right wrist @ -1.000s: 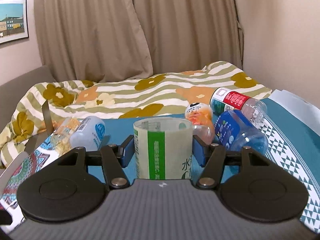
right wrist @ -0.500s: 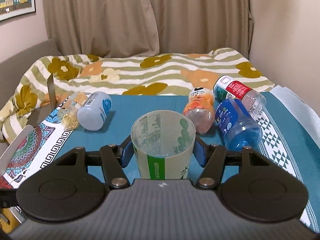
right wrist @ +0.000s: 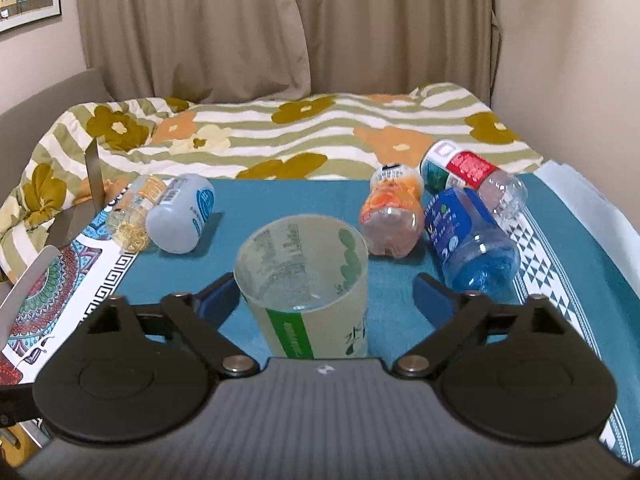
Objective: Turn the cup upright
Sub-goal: 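Rotate the cup upright with the right gripper, open end up, then lower the upright cup onto the cloth and open the right gripper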
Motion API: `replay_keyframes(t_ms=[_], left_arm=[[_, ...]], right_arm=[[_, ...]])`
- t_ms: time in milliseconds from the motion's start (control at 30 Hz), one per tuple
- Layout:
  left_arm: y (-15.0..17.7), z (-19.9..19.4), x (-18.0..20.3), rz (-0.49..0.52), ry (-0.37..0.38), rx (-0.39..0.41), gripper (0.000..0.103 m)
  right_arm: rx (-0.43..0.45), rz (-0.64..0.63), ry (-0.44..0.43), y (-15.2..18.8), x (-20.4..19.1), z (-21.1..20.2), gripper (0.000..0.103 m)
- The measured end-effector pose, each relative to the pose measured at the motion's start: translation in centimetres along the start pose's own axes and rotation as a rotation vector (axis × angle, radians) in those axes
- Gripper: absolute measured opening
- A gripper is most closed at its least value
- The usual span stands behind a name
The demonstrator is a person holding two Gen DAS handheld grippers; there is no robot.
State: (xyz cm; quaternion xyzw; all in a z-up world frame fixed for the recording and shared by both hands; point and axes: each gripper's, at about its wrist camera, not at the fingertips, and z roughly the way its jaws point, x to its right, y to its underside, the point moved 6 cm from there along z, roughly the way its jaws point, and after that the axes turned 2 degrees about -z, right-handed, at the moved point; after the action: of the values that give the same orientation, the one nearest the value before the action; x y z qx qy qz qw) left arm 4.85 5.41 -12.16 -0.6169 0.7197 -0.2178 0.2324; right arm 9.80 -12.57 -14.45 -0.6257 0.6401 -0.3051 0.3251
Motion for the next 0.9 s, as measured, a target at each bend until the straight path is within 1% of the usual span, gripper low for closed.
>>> replay_keyframes(t_ms=[133, 267, 467, 600, 667, 800, 900], left_arm=[[-0.1, -0.3, 0.2, -0.002, 0.004, 0.004, 0.103], [-0.6, -1.1, 0.7, -0.001, 0.011, 0.02, 0.103], [-2.4, -3.6, 1.6, 0.002, 0.019, 0.065, 0.103], [-3.7, -5.2, 2.2, -0.011, 0.021, 0.085, 0.103], [-4.1, -5.8, 2.4, -0.022, 0.023, 0.087, 0.103], [-4.4, -6.8, 2.9, -0.05, 0.023, 0.102, 0.103], [-4.5, -7.2, 3.2, -0.065, 0.021, 0.109, 0.103]], right_arm=[[-0.041, -0.001, 0.001, 0.4, 0.3, -0.1, 0.103], [-0.062, -0.008, -0.008, 0.1, 0.6, -1.4, 0.103], [-0.103, -0.013, -0.026, -2.0, 2.0, -5.5, 0.103], [-0.135, -0.008, -0.011, -3.6, 3.7, -8.8, 0.103], [-0.152, -0.016, 0.01, -4.3, 4.6, -10.4, 0.103], [-0.206, -0.021, 0.036, -4.7, 6.1, -12.5, 0.103], [-0.215, -0.014, 0.043, -4.6, 7.2, -13.5, 0.103]])
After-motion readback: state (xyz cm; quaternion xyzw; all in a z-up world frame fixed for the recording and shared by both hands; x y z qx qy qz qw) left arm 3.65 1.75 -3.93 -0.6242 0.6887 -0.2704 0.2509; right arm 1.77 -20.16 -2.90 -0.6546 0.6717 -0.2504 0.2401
